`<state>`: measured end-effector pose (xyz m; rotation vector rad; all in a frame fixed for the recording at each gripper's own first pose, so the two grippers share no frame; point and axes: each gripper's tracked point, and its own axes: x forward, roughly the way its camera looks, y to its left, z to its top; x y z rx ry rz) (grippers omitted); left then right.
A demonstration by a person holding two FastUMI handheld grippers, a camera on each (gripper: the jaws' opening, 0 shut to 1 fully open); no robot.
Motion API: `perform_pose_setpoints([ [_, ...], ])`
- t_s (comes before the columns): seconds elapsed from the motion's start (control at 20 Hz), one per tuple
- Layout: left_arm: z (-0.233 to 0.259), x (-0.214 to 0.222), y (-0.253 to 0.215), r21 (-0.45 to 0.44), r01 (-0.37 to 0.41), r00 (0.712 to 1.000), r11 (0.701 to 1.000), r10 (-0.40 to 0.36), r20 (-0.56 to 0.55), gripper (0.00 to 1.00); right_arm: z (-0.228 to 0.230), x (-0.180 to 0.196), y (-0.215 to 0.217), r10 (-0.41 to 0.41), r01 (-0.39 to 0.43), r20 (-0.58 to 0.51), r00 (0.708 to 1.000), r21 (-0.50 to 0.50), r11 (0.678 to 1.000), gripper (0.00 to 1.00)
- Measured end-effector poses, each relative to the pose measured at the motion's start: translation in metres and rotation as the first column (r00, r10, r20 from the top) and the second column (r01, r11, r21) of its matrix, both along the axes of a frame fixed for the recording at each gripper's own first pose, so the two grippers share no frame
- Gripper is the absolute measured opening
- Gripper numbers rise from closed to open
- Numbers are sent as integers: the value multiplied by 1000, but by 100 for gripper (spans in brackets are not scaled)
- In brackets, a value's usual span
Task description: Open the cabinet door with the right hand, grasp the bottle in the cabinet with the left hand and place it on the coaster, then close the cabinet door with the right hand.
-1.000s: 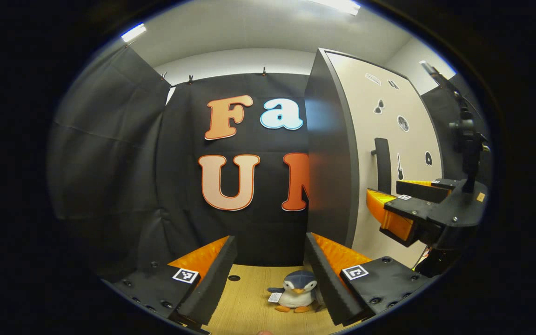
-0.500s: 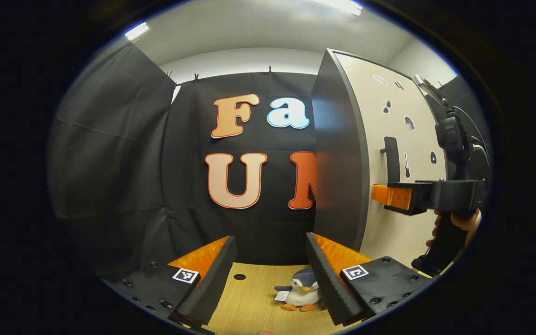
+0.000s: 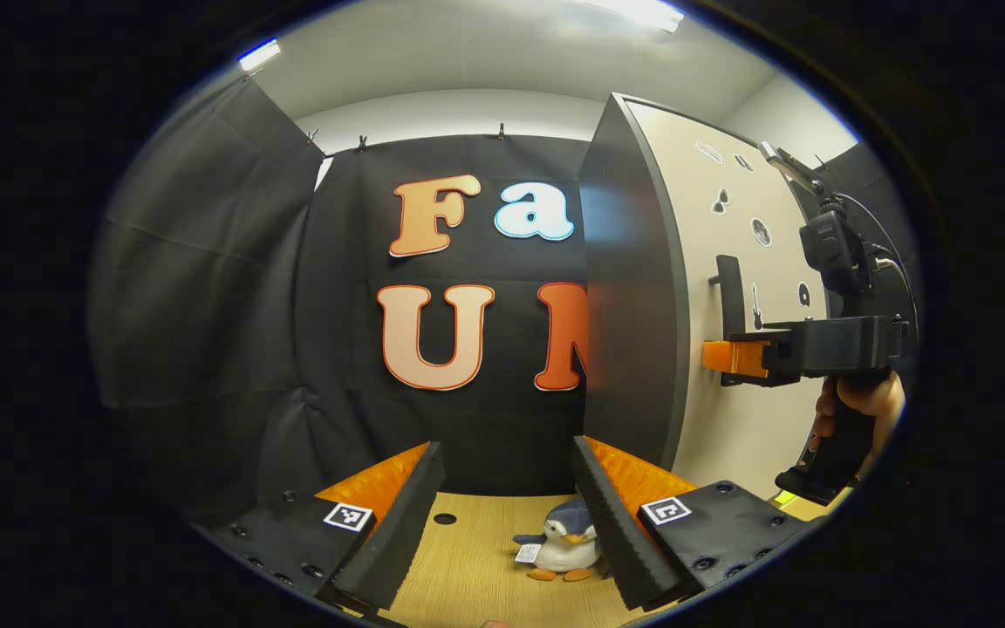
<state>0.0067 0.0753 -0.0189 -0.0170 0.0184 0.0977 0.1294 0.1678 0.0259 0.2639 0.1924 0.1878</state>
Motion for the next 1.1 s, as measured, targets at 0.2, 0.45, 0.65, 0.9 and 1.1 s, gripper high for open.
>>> perform_pose_setpoints([
  [0.2, -3, 4, 3, 4, 10, 1000, 1000, -10, -7, 93, 1, -1, 0, 6, -6, -1, 1000, 0, 1000, 30],
  [0.45, -4, 11, 3, 13, 19, 1000, 1000, -19, -9, 93, 2, -3, 0, 20, -20, 10, 1000, -7, 1000, 30],
  [0.65, -7, 18, 3, 4, 23, 1000, 1000, -23, -14, 93, 3, -7, -1, 39, -39, 18, 999, -4, 999, 25],
  [0.9, -10, 29, 3, 11, 26, 1000, 1000, -26, -17, 93, 5, -15, -3, 56, -55, 22, 998, -3, 998, 25],
  [1.1, -12, 40, -1, 6, 36, 999, 999, -36, -18, 93, 11, -29, -8, 85, -85, 29, 996, 5, 996, 24],
])
